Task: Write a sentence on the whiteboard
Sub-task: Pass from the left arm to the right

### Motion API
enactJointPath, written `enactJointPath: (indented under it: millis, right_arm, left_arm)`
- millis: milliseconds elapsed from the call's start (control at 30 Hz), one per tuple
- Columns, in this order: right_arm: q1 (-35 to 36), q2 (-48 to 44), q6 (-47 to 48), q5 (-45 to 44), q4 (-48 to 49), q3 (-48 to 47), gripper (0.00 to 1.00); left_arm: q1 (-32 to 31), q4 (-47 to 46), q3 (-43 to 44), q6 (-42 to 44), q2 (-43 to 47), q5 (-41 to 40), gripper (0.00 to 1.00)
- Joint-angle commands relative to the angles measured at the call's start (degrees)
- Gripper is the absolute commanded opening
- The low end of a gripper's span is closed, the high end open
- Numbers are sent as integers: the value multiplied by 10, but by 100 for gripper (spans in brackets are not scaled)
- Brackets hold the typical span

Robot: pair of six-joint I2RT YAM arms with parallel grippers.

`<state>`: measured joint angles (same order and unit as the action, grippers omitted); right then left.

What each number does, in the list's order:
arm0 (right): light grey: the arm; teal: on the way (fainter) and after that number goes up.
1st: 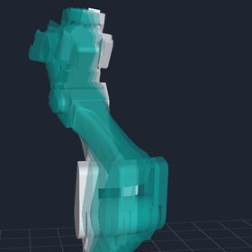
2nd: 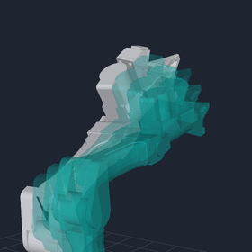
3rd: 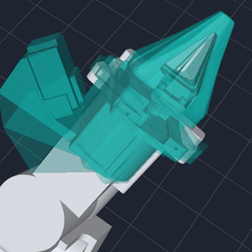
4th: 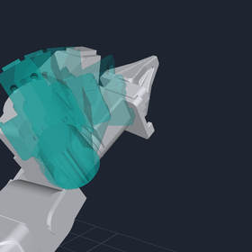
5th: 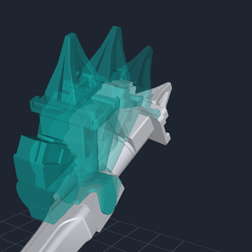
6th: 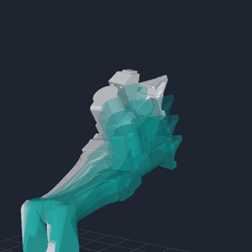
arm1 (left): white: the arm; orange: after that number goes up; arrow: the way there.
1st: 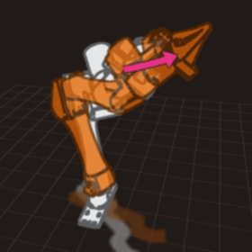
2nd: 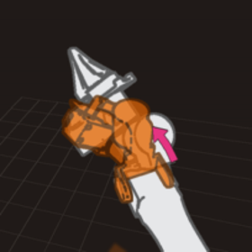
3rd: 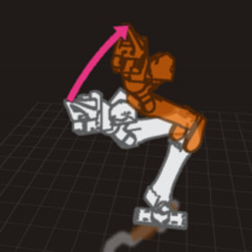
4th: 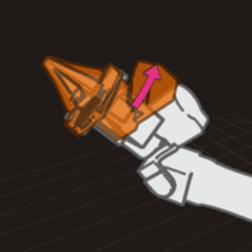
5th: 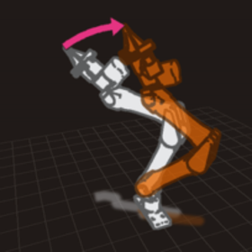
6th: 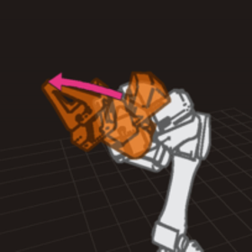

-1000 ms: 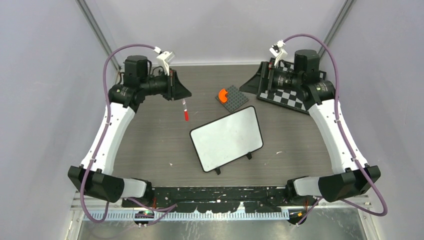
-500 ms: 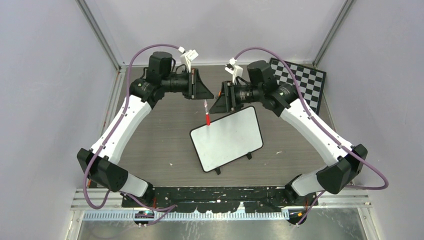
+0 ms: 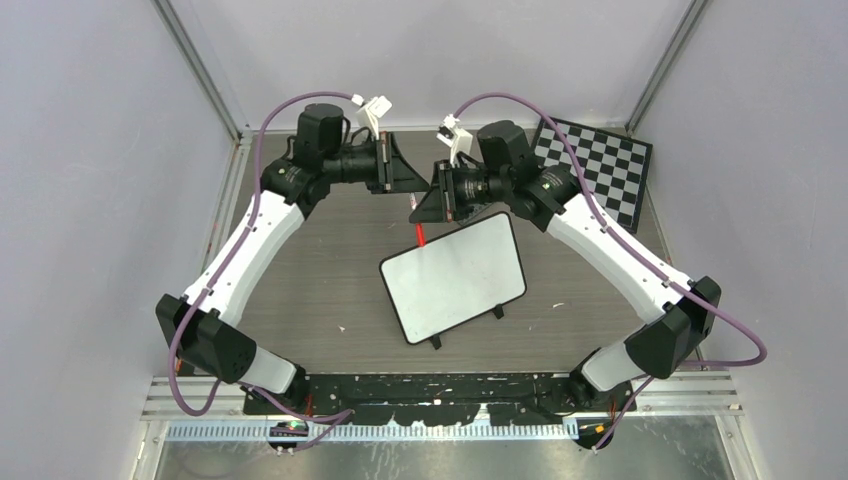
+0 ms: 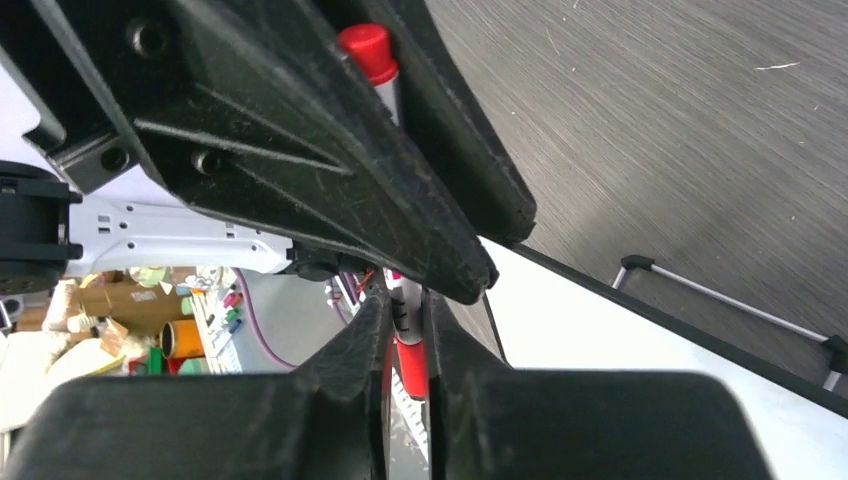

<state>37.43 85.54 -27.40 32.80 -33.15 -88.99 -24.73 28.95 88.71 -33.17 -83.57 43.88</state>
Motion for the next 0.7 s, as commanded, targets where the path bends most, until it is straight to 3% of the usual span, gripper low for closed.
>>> enactJointPath:
  millis: [0,67,167,267,333,433,667]
  right_arm:
    - [1,1,-10,-17,33,-30,3]
    - [1,-3,-9,-20,32,-30,0]
    - [-11,-13,-22,-16,33,-31,0]
    - [-49,-27,-58,-10,55,-21,0]
    - [-90,-37,-95,-11,87,-7,0]
    - [-132,-42,-160,-33,127,9,0]
    - [-138,-35,-258,-44,177,32,0]
  left_arm:
    - [-1,-26,-1,-15,6,6,0]
    - [1,-21,1,-14,8,-3,13]
    - [31,-25,6,-30,11,-16,49]
    - [112,-73,-6,-91,26,-11,63]
    - [133,-120,-41,-104,51,-21,71]
    - [110,-154,-91,-80,80,-18,72]
    - [-2,-67,-52,27,53,-68,69]
